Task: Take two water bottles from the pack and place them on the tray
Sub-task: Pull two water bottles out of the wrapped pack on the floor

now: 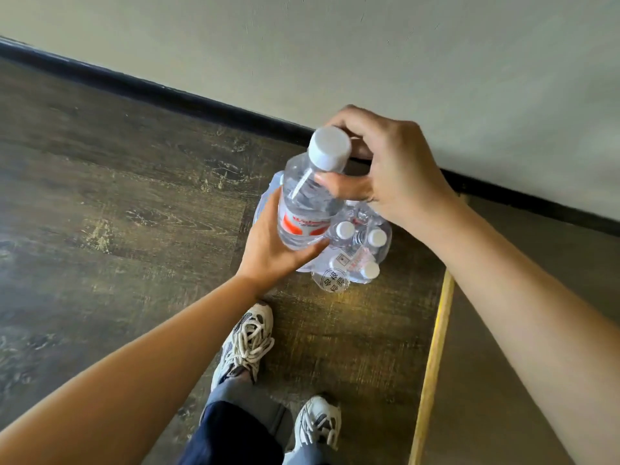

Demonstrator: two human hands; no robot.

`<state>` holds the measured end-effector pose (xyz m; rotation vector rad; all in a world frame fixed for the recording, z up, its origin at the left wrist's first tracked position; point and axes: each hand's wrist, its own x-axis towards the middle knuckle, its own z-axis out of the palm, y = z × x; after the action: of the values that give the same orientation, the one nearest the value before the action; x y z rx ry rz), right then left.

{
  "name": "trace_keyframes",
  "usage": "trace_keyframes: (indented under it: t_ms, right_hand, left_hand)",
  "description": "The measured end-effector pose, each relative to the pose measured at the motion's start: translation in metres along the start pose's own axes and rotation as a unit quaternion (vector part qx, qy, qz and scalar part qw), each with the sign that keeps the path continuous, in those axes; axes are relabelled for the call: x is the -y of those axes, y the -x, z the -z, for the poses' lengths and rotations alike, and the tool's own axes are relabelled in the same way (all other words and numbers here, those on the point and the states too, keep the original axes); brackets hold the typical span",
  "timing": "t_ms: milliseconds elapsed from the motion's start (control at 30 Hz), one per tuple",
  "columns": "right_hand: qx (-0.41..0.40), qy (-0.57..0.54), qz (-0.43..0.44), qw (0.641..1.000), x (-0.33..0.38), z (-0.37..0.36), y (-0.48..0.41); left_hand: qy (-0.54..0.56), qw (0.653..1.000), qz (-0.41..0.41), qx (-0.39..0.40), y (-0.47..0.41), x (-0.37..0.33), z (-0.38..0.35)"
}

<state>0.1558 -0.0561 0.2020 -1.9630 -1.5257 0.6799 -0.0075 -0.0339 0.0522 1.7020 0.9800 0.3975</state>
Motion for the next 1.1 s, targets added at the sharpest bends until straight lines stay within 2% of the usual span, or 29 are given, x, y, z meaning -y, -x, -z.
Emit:
trace_keyframes:
  t_ms: [100, 233, 267, 333, 433, 467, 567, 667, 733, 833, 933, 1100]
  right_hand:
    - [0.02, -0.041, -0.034, 0.998, -0.006, -0.013, -0.007]
    - [0.025, -0.163, -0.098, 0.981, -0.042, -0.043, -0.005]
    - [0.014, -0.152, -0.123, 0.981, -0.057, -0.053, 0.0]
    - [0.019, -0.05, -0.194, 0.98, -0.092, -0.078, 0.017]
    - [0.16, 0.146, -0.289, 0.933, -0.13, -0.121, 0.048]
    - [0.174, 0.168, -0.288, 0.926, -0.137, -0.132, 0.055]
    - [0.116, 0.161, -0.262, 0.945, -0.144, -0.143, 0.054]
    - [0.098, 0.144, -0.256, 0.951, -0.141, -0.131, 0.053]
    - [0.073, 0.114, -0.252, 0.958, -0.129, -0.11, 0.059]
    - [-0.003, 0.084, -0.202, 0.976, -0.1, -0.067, 0.07]
    - [-0.068, 0.091, -0.169, 0.979, -0.07, -0.015, 0.082]
    - [-0.1, 0.131, -0.129, 0.978, -0.038, 0.045, 0.102]
  left_hand:
    - [-0.002, 0.999, 0.035, -0.023, 0.01, -0.003, 0.008]
    - [-0.058, 0.997, 0.042, -0.023, 0.015, 0.013, 0.011]
    - [-0.058, 0.997, 0.046, -0.018, 0.016, 0.016, 0.011]
    - [-0.044, 0.998, 0.048, -0.017, 0.016, 0.019, 0.011]
    - [-0.025, 0.999, 0.036, -0.014, 0.013, 0.019, 0.01]
    - [-0.021, 0.999, 0.03, -0.012, 0.011, 0.018, 0.01]
    - [-0.013, 1.0, 0.021, -0.009, 0.002, 0.016, 0.01]
    - [-0.01, 0.999, 0.031, -0.003, -0.004, 0.012, 0.01]
    - [-0.002, 0.999, 0.048, 0.002, -0.006, 0.009, 0.011]
    - [-0.004, 0.997, 0.076, 0.001, -0.009, 0.006, 0.011]
    - [-0.005, 0.996, 0.088, -0.006, -0.012, 0.0, 0.007]
    - [-0.009, 0.997, 0.081, -0.017, -0.015, -0.013, 0.002]
